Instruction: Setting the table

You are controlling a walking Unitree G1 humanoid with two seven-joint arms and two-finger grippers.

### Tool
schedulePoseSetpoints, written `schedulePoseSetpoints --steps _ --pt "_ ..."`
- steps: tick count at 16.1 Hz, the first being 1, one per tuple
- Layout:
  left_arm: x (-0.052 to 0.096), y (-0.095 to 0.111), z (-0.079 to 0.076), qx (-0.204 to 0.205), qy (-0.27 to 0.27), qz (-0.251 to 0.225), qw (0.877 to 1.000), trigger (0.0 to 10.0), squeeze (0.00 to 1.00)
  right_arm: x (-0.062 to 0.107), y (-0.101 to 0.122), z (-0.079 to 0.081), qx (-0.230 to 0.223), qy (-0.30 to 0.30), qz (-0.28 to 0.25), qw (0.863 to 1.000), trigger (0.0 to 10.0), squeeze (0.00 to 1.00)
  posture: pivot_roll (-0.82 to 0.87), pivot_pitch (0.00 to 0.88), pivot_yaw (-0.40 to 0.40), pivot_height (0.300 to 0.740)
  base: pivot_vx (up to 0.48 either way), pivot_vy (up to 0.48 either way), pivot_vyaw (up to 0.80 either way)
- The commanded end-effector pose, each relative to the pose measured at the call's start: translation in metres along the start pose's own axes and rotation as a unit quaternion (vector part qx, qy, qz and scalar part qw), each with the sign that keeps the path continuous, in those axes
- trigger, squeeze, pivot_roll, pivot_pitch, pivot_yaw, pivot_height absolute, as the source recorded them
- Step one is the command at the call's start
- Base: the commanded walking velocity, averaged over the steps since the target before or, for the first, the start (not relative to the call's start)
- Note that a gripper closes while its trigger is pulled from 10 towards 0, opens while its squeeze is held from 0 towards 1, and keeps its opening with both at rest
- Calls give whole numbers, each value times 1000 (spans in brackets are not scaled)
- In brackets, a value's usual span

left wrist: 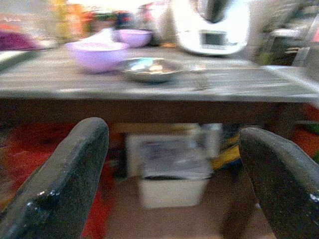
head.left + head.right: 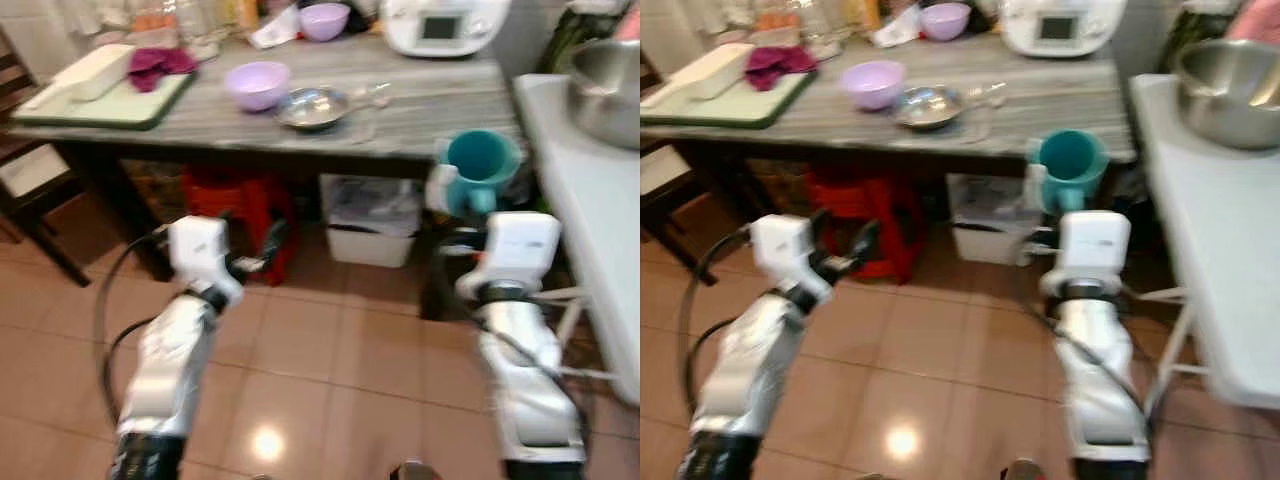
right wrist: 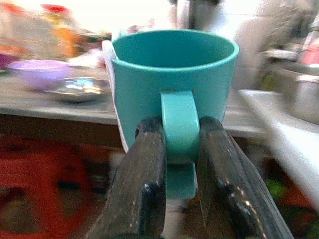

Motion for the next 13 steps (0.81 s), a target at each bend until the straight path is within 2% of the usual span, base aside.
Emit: schedulePoseSetpoints --steps 1,4,10,13 --pt "-2 3 -3 -2 -4 -6 1000 10000 0 -1 6 -6 7 -8 -12 1000 10000 0 -159 133 88 740 0 480 0" --pt "-2 4 -2 2 3 -11 1000 10000 0 -2 6 -5 6 -8 -13 1000 10000 0 -158 131 88 740 0 425 0" --pt "1 3 -10 11 -26 -11 1000 10000 0 -2 5 -8 7 -14 -10 1000 10000 0 -157 129 86 740 0 0 0" --pt "3 3 -13 12 -35 -13 999 10000 0 -3 4 -8 8 -14 -7 1000 10000 0 -152 127 85 740 209 0 -800"
Point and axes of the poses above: a point about 5 cm out from each wrist's last joint towards the gripper, its own x axis pointing back from the gripper into the wrist, its own y axis along the axis of the wrist's last joint, z = x × y, the point moved 3 cm from there along -x, pointing out of the wrist towards the gripper, and after that the axes turned 2 degrees about -x, right-handed, at the moved point
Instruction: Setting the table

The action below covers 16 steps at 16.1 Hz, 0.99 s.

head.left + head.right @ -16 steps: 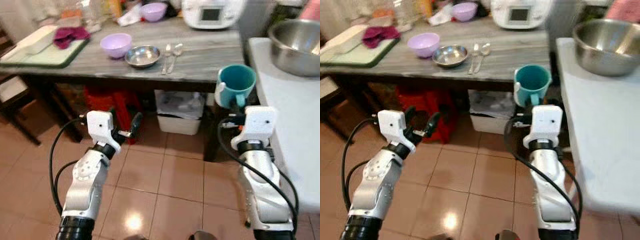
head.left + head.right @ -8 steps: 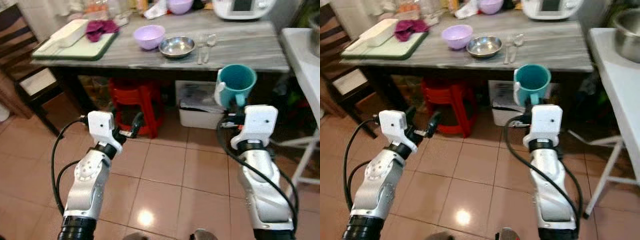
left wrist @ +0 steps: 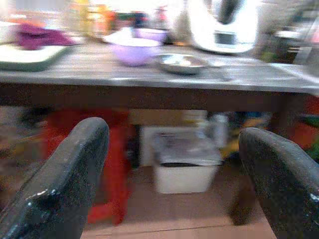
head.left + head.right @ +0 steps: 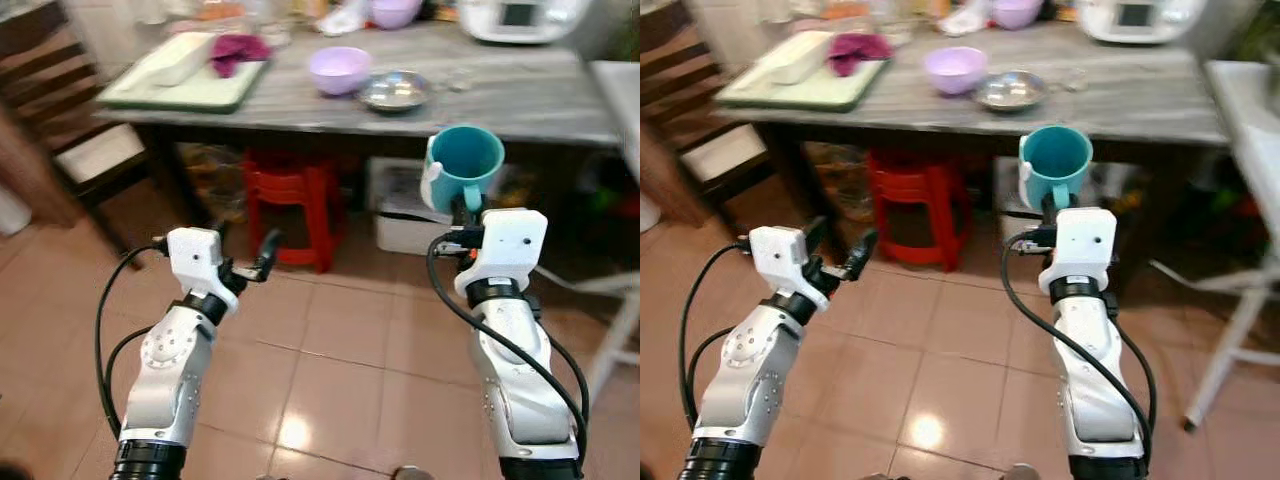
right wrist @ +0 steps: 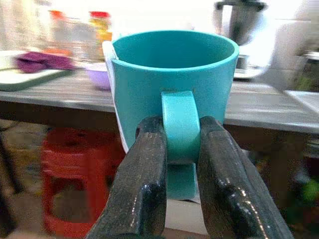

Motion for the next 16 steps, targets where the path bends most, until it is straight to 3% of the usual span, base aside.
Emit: schedulePoseSetpoints --steps 1,6,16 --pt "-1 5 -3 -2 -12 -8 1000 10000 0 -2 3 -1 2 -4 -6 1000 10000 0 -151 125 84 740 394 0 -681" --pt "0 5 -6 0 -18 -8 1000 10000 0 -2 3 0 1 -2 -7 1000 10000 0 -154 124 83 740 438 0 -444" --pt "-1 3 -13 10 -28 -7 1000 10000 0 -4 6 -3 10 -5 -12 1000 10000 0 -162 129 82 740 472 0 0"
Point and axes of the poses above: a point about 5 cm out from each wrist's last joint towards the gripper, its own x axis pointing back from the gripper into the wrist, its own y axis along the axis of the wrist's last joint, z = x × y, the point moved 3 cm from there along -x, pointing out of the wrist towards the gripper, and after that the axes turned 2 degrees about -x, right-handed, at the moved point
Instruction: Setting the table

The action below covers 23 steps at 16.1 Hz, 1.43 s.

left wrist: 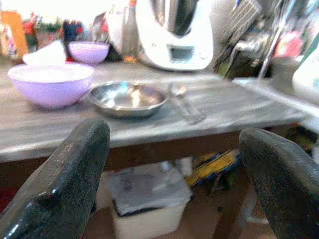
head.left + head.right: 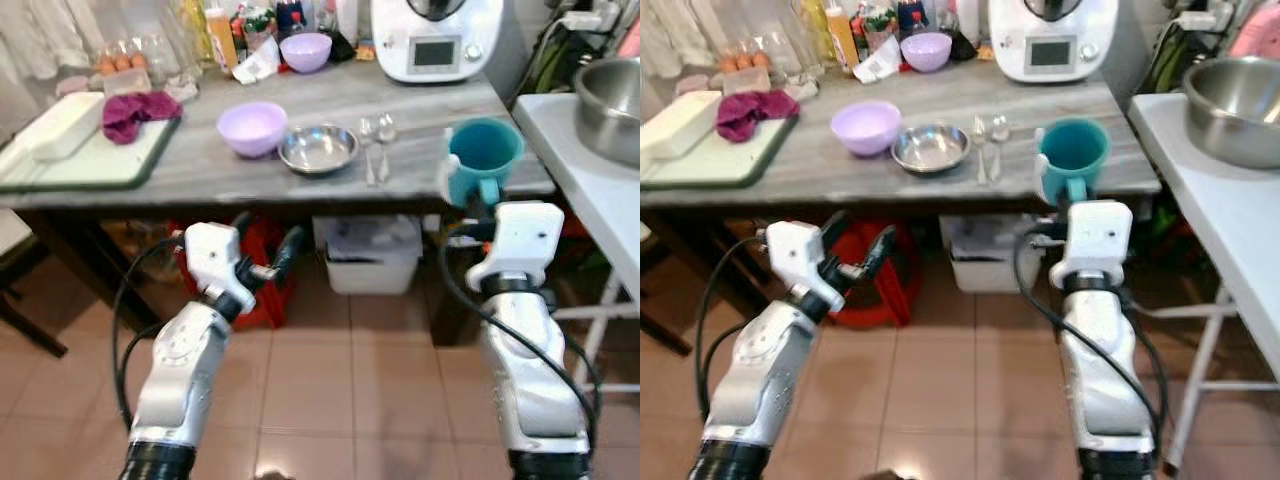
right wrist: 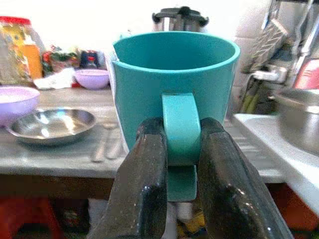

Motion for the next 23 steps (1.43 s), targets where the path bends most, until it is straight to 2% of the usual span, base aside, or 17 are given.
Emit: schedulePoseSetpoints --steps 1,8,12,14,19,23 --pt "-1 3 -2 3 -2 -4 1000 10000 0 0 2 -4 6 -6 -4 1000 10000 0 -162 129 82 740 472 0 0" --pt "-1 4 -4 4 -3 -6 1000 10000 0 -3 10 -4 16 -1 -19 1000 10000 0 -162 130 83 740 472 0 0" --pt "-5 16 -6 -7 2 -24 1000 10000 0 -5 26 2 26 18 -48 998 10000 0 -160 133 84 740 452 0 0" --pt "-4 16 -6 -6 0 -25 1000 10000 0 -4 26 2 25 17 -49 998 10000 0 -160 135 85 740 435 0 697" --pt "-4 17 -8 -6 1 -25 1000 10000 0 -4 27 3 26 20 -49 998 10000 0 -162 134 80 740 418 0 0" --pt "1 21 -5 -7 13 -29 999 10000 0 -4 28 4 24 28 -51 998 10000 0 -159 133 80 740 280 0 659"
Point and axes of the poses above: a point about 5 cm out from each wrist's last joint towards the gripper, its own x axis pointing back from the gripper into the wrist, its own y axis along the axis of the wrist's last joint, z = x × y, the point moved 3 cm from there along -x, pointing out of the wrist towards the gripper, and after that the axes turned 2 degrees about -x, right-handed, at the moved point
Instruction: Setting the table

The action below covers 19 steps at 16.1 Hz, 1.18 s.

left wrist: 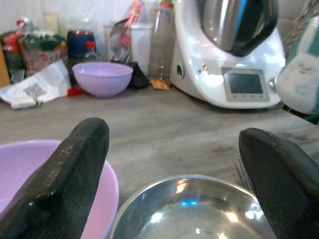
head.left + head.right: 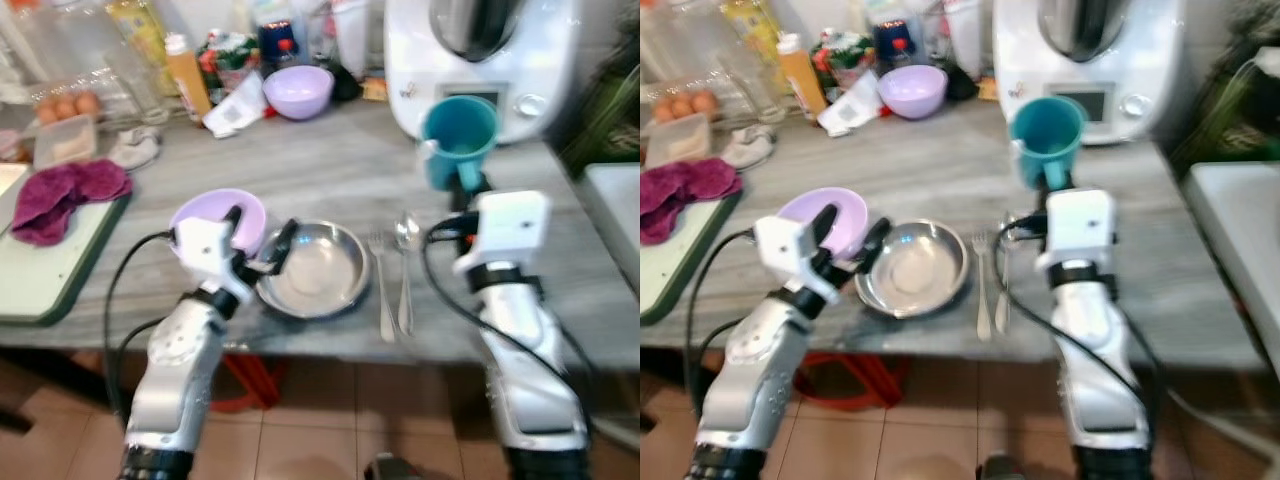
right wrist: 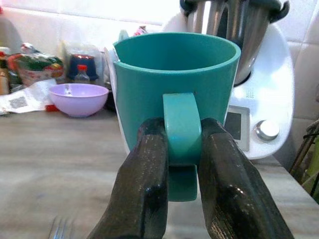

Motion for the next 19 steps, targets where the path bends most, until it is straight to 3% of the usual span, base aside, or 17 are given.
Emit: schedulePoseSetpoints --steps 1,6,10,14,15,19 --pt "8 6 16 -19 29 1 999 10000 0 -1 12 9 -13 15 -23 1000 10000 0 -159 133 80 740 0 0 0" --pt "28 18 21 -77 26 -10 997 10000 0 -1 14 11 -20 27 -26 999 10000 0 -150 139 74 740 0 0 0" --pt "36 23 18 -90 0 -3 996 10000 0 -4 12 14 -29 40 -18 999 10000 0 -143 144 72 740 0 0 0" --pt "49 13 17 -94 -27 26 995 10000 0 -12 3 7 -57 46 13 997 10000 0 -146 151 75 740 0 0 0" --pt "57 2 17 -93 -42 51 993 10000 0 -19 -4 5 -77 63 32 995 10000 0 -143 155 77 740 0 0 0" --pt "66 -10 15 -90 -62 78 991 10000 0 -27 -20 10 -91 104 68 988 10000 0 -133 164 79 740 0 0 0"
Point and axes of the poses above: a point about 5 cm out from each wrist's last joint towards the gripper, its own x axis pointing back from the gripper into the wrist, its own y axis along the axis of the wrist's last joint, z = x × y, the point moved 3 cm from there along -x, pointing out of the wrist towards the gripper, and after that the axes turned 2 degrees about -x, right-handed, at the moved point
